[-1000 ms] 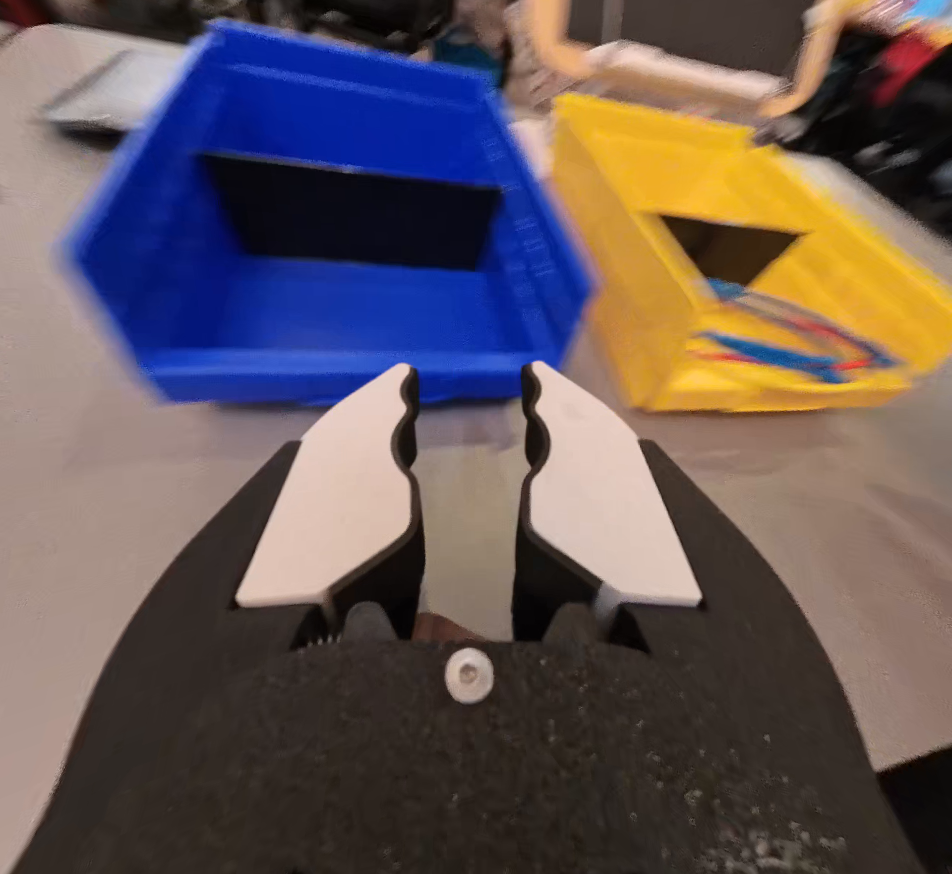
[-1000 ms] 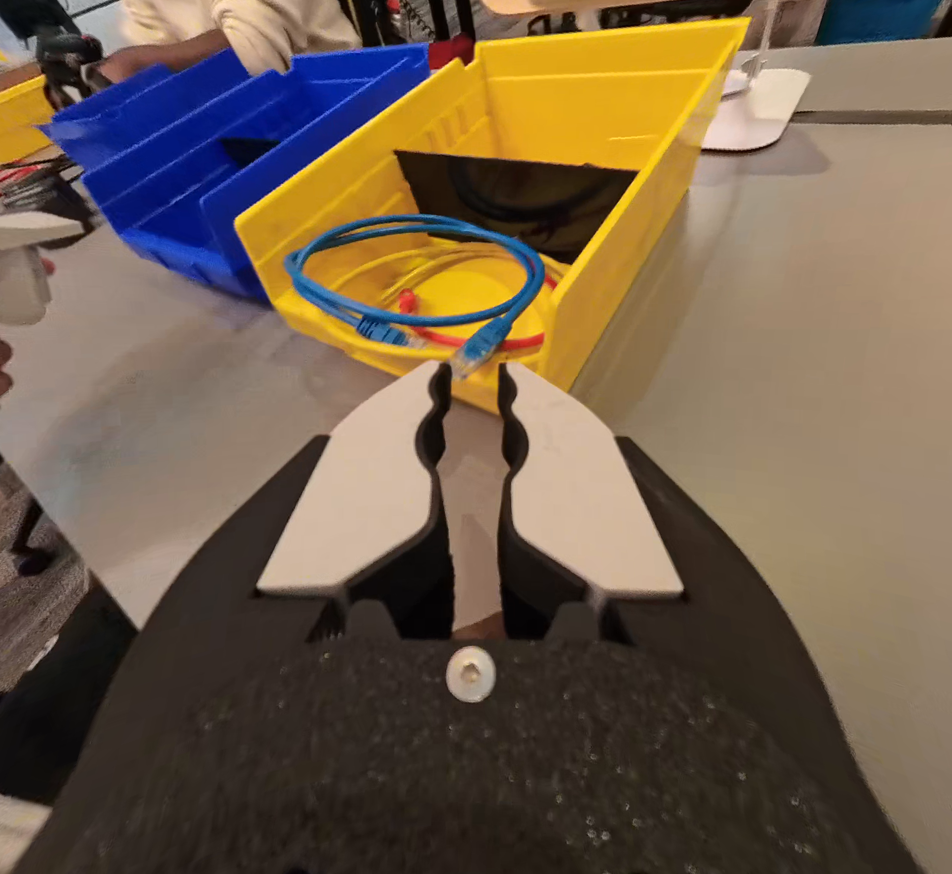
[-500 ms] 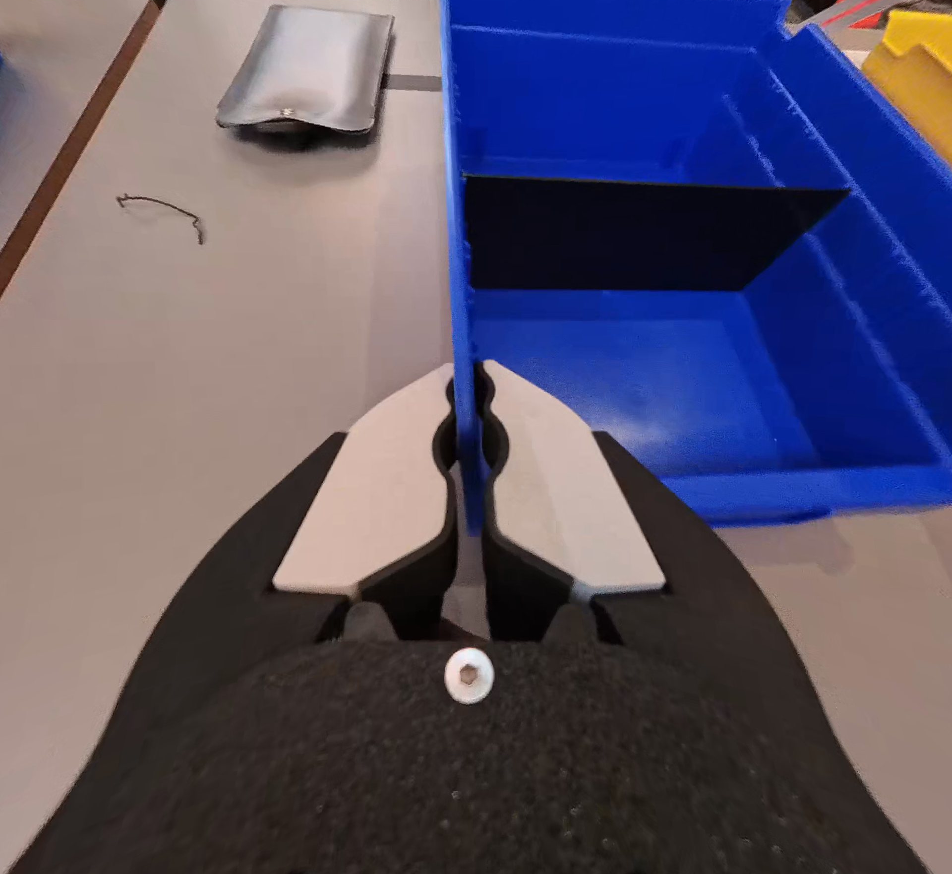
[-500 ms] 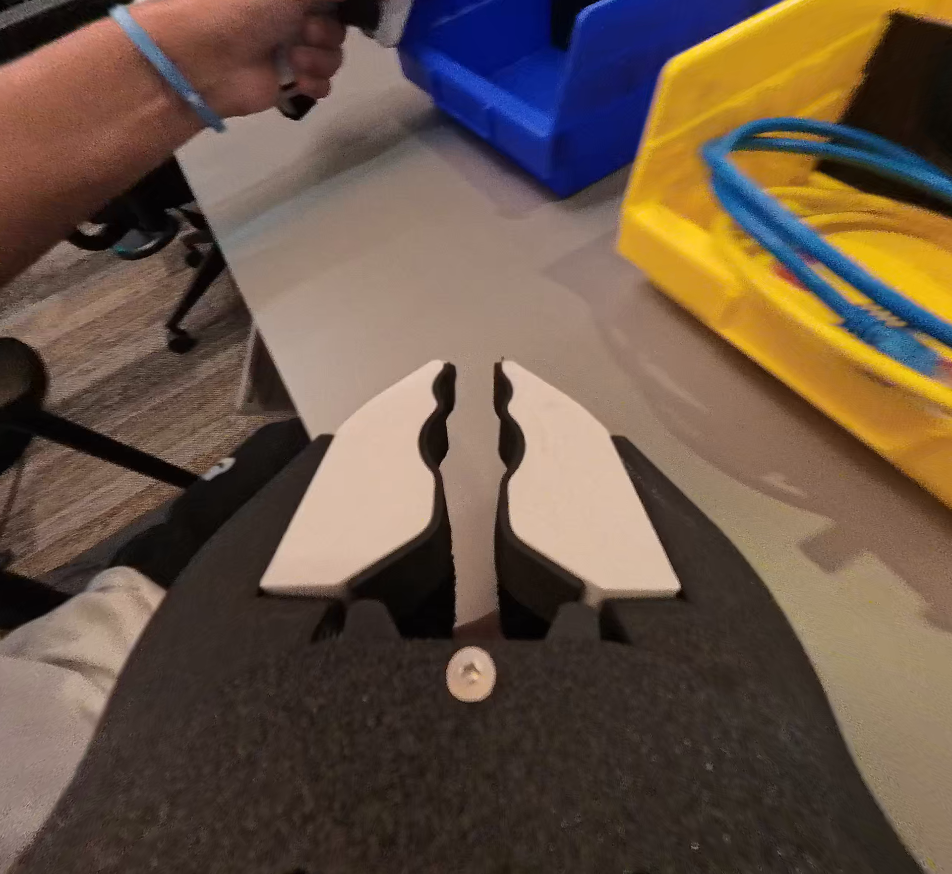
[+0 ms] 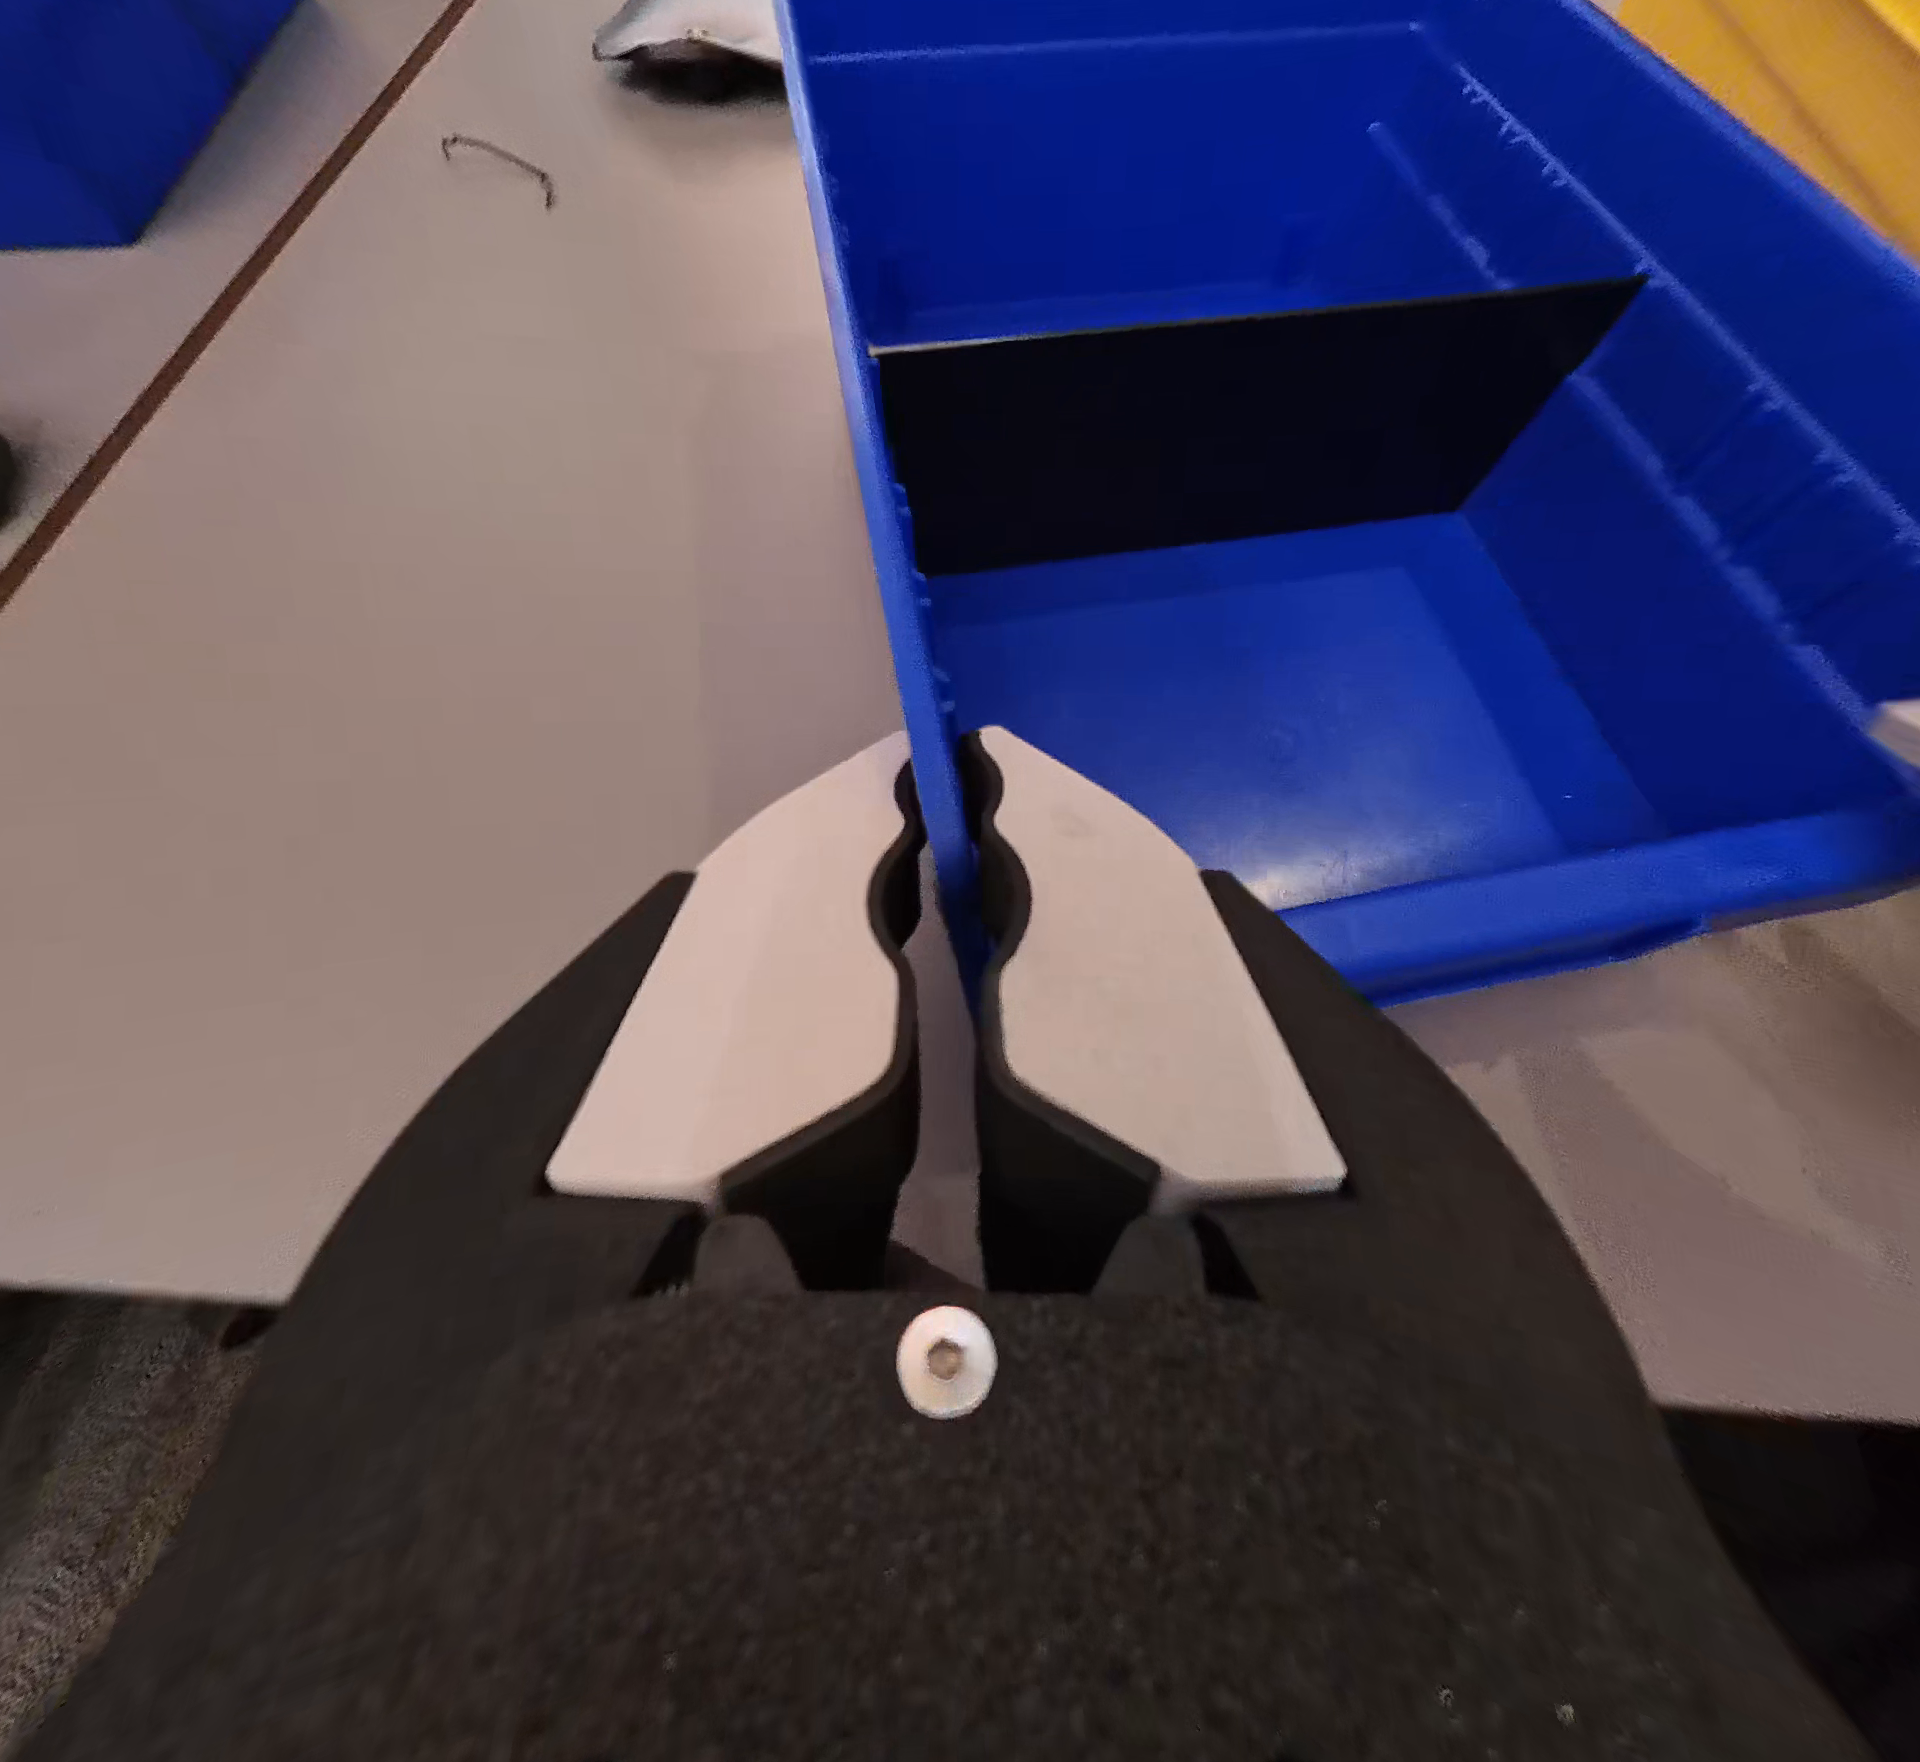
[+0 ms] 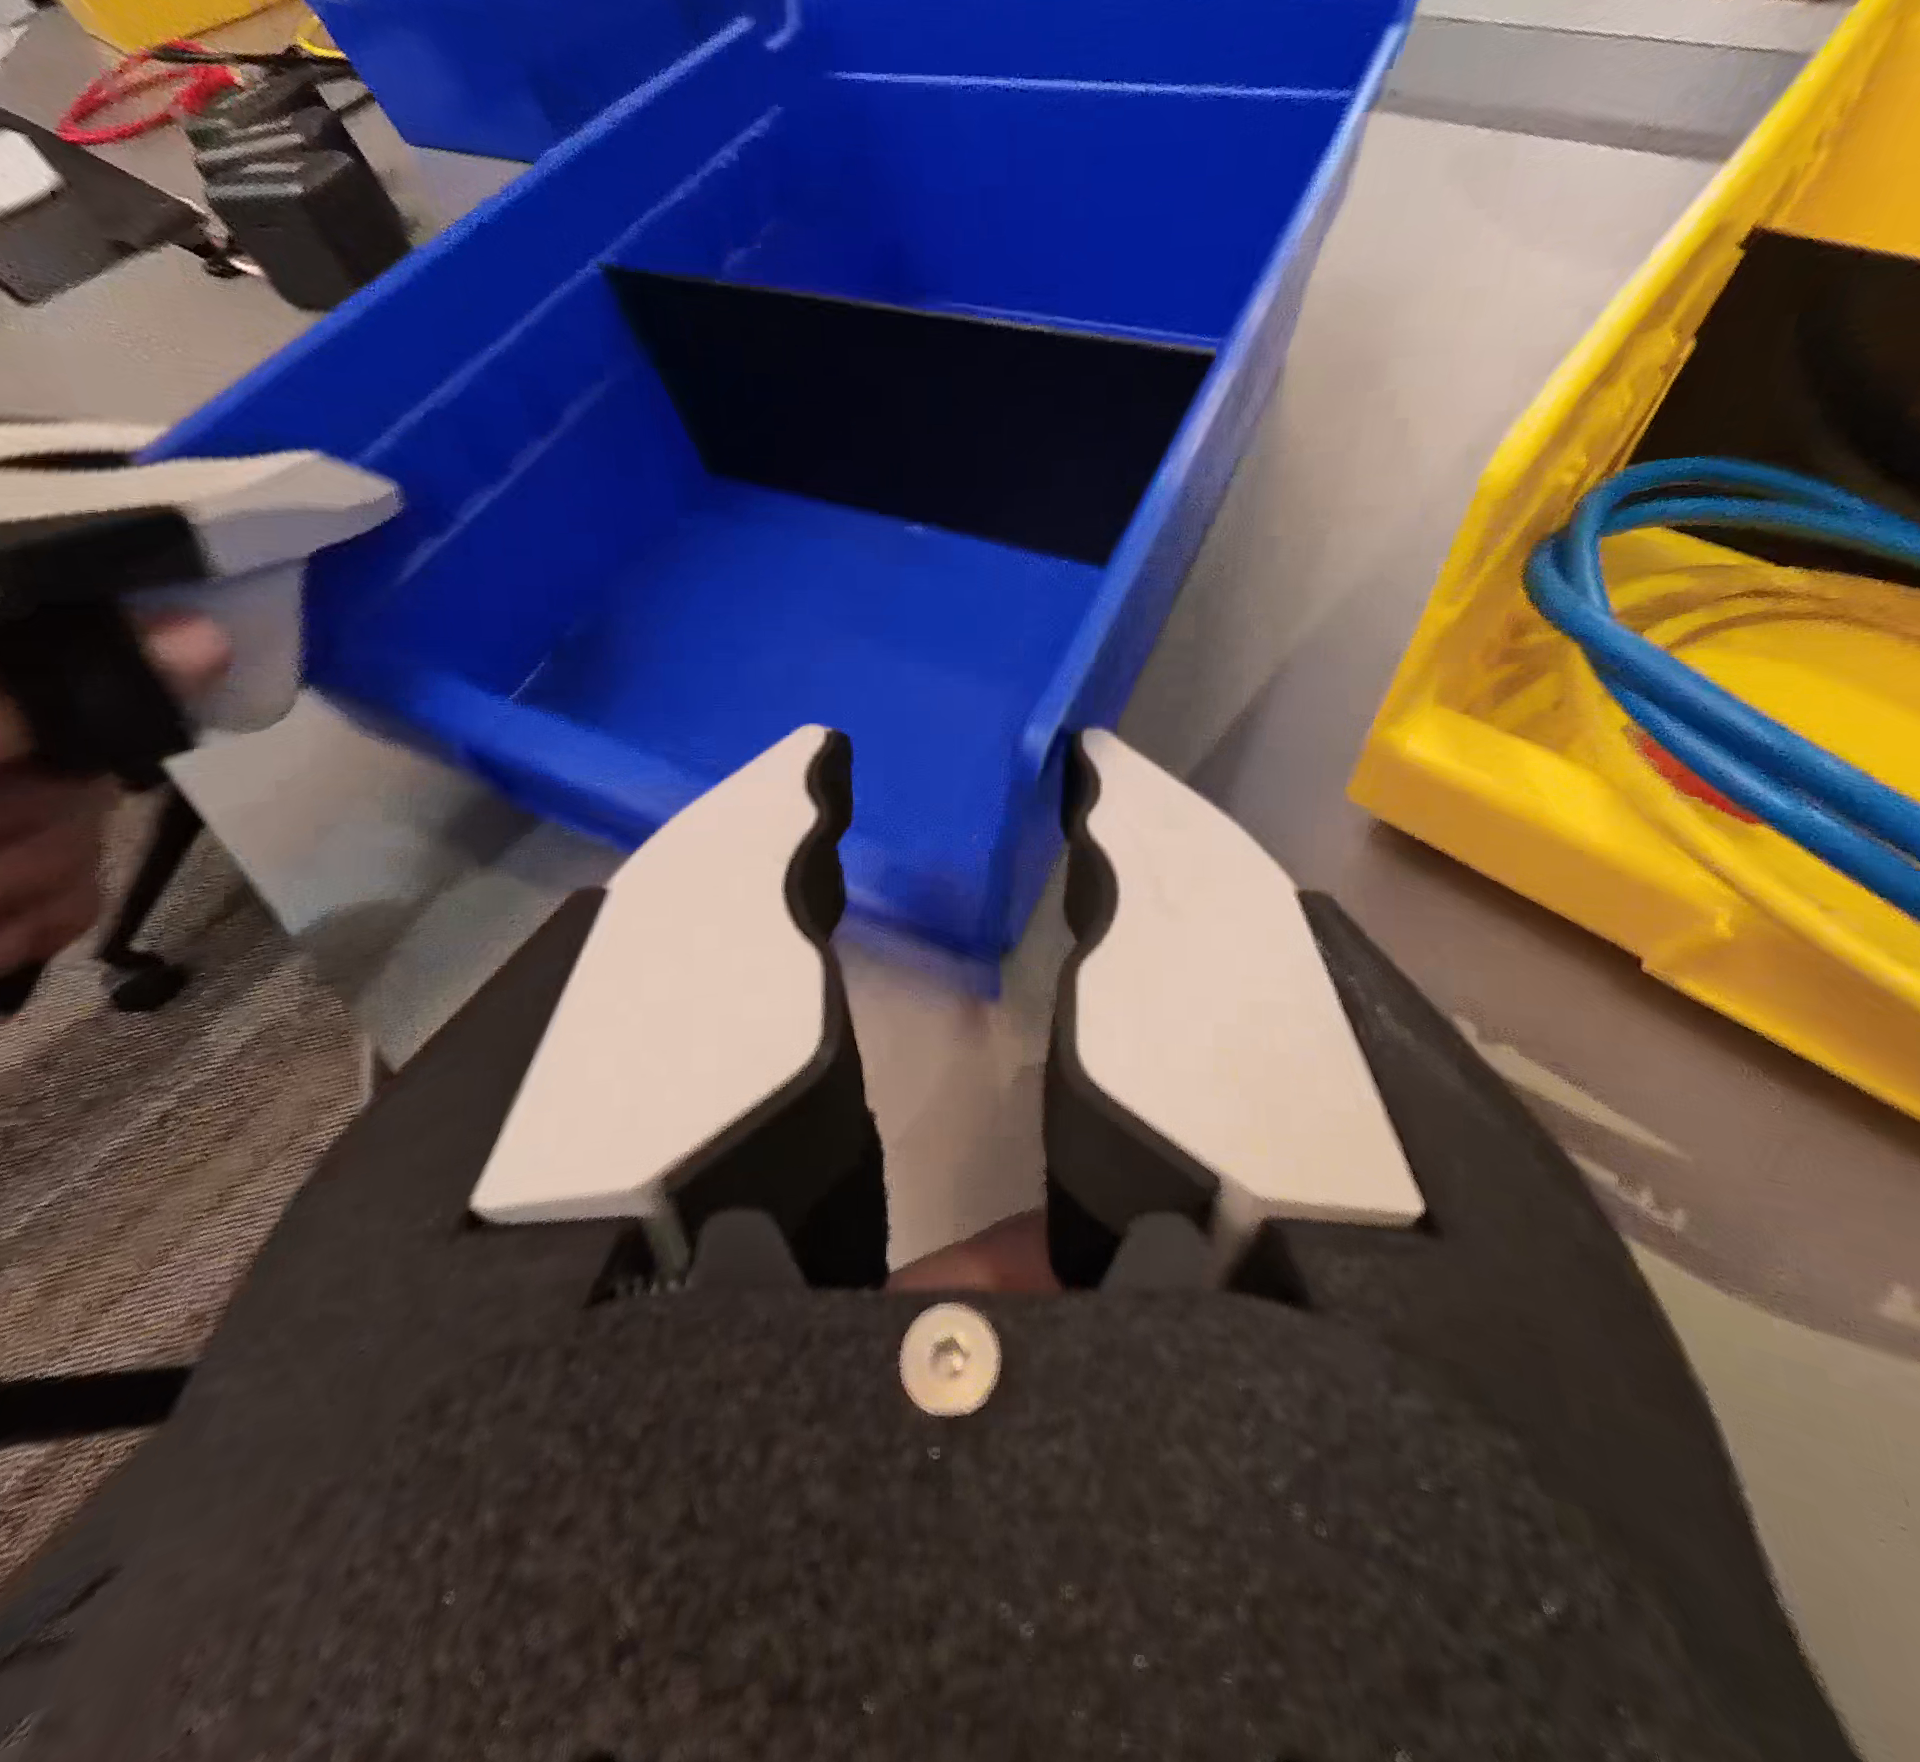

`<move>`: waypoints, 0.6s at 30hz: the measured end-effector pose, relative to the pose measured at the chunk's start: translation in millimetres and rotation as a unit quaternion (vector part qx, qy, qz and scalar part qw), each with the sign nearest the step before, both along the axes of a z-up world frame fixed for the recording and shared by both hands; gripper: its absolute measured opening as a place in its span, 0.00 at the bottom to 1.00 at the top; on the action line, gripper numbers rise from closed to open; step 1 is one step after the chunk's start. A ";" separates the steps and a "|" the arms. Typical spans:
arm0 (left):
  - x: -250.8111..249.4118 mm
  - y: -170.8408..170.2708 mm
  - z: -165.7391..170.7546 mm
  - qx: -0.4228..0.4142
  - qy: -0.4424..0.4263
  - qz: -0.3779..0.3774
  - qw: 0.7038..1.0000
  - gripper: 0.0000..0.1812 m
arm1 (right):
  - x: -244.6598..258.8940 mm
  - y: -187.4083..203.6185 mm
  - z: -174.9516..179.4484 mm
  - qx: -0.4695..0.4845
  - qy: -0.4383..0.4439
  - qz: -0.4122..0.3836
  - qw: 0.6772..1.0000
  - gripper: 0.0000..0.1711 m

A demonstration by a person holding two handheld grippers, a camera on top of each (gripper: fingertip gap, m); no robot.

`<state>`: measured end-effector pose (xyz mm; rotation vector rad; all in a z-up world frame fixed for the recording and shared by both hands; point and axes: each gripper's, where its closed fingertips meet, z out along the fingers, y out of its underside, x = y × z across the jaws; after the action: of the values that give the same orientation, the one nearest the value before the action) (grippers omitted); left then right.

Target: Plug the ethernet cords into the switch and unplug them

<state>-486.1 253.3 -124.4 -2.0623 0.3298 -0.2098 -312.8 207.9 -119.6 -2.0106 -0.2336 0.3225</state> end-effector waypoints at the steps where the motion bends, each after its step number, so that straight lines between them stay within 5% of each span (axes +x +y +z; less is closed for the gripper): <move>1: -1.7 -7.1 0.0 -0.002 -0.005 0.005 1.000 0.02 | -0.5 3.9 -3.0 -0.009 -0.011 -0.010 1.000 0.23; 9: -10.4 -59.1 26.5 0.083 0.000 0.057 0.995 0.03 | 3.9 -0.3 0.6 0.006 0.002 -0.060 0.998 0.03; 18: 58.5 -62.8 123.9 0.213 -0.008 0.023 0.977 0.02 | 73.0 -26.1 115.7 0.160 -0.029 -0.108 0.981 0.03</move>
<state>-427.6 190.5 -0.5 -1.6412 0.2888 -0.1142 -239.8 181.8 -4.0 -1.7089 -0.0950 0.0819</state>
